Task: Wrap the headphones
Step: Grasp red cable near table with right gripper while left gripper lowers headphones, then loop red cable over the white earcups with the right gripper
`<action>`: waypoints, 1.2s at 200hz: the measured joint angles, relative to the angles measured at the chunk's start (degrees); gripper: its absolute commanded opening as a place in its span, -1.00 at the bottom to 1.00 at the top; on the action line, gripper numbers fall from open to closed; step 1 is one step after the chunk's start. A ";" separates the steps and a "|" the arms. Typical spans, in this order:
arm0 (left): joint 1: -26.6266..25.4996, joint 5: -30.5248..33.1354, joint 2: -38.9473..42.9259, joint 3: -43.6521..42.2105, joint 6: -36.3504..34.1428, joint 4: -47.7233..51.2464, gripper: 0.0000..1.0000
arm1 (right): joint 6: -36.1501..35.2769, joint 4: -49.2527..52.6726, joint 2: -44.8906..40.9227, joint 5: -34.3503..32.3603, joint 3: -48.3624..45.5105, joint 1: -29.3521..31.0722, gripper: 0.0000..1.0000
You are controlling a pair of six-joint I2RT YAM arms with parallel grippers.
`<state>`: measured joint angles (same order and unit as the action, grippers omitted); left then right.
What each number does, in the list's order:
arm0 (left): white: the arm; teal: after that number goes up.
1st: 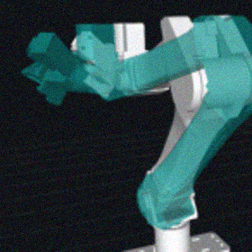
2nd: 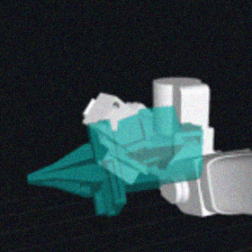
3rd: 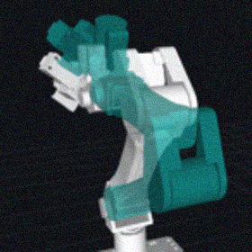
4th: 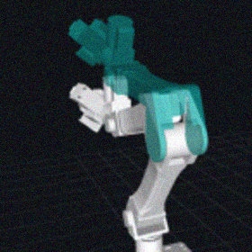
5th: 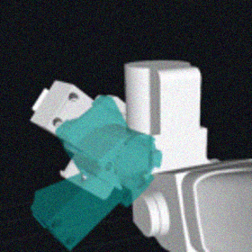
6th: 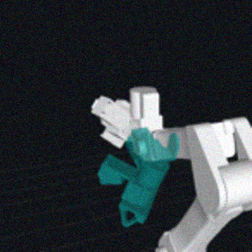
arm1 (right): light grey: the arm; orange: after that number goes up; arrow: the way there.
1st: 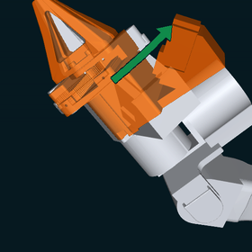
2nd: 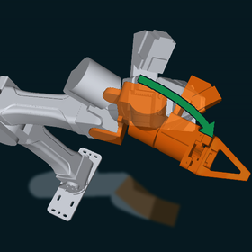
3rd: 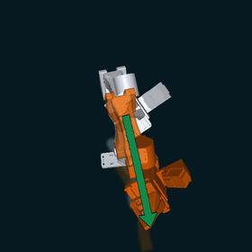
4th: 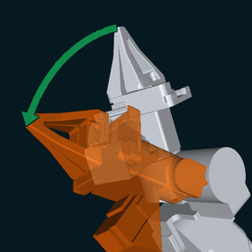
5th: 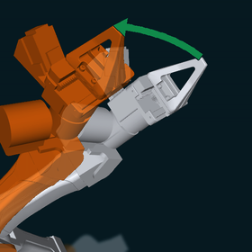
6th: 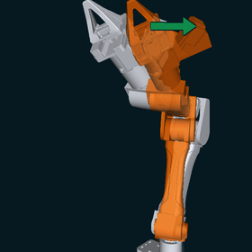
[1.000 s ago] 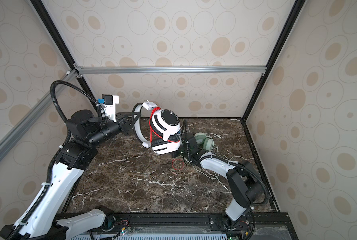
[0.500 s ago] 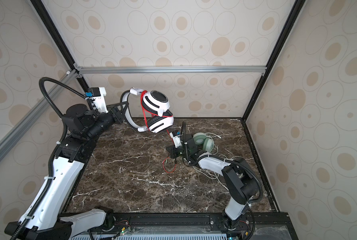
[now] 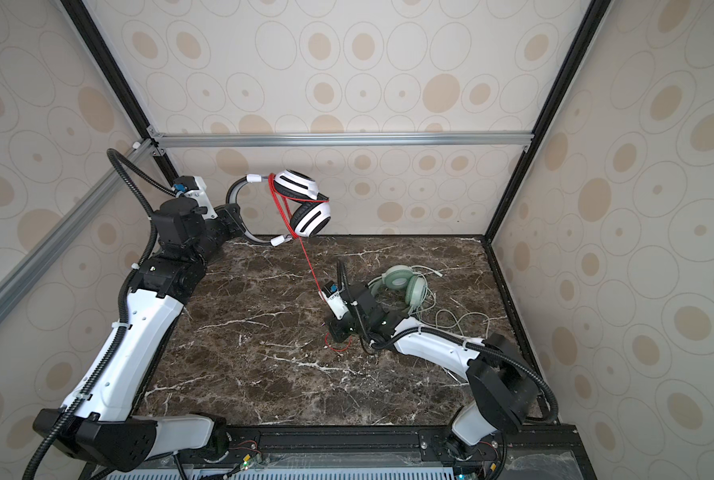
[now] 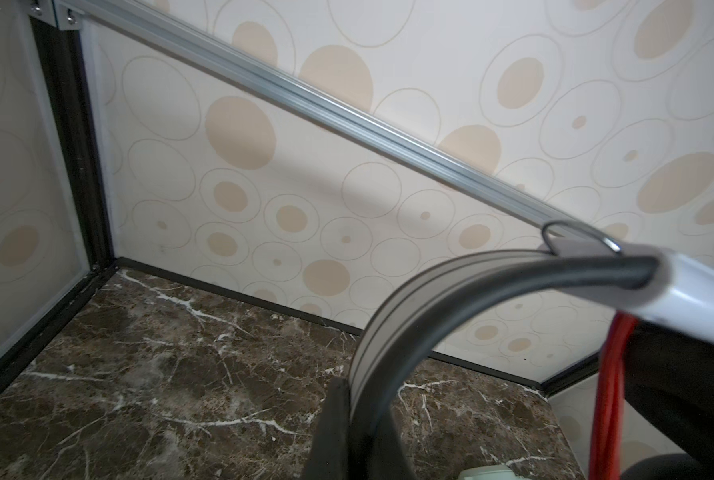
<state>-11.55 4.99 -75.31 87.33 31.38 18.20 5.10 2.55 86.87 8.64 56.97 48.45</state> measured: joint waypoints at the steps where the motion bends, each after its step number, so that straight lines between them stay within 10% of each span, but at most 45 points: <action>1: 0.02 0.15 -0.04 -0.15 -0.02 0.02 -1.00 | -0.28 0.31 -0.07 -0.33 0.13 0.22 -1.00; 167: -6.36 18.64 -2.16 -28.70 -22.36 -5.49 -1.00 | -22.43 25.94 1.14 -13.14 24.90 7.41 -1.00; 240: -10.25 10.03 11.63 -36.28 -30.82 -3.41 -1.00 | -26.21 33.46 10.71 -14.86 41.55 0.48 -0.94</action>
<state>-21.80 15.03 -63.68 51.05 0.56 14.79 -21.10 36.01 97.58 -6.22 98.52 48.93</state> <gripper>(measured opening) 0.065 0.044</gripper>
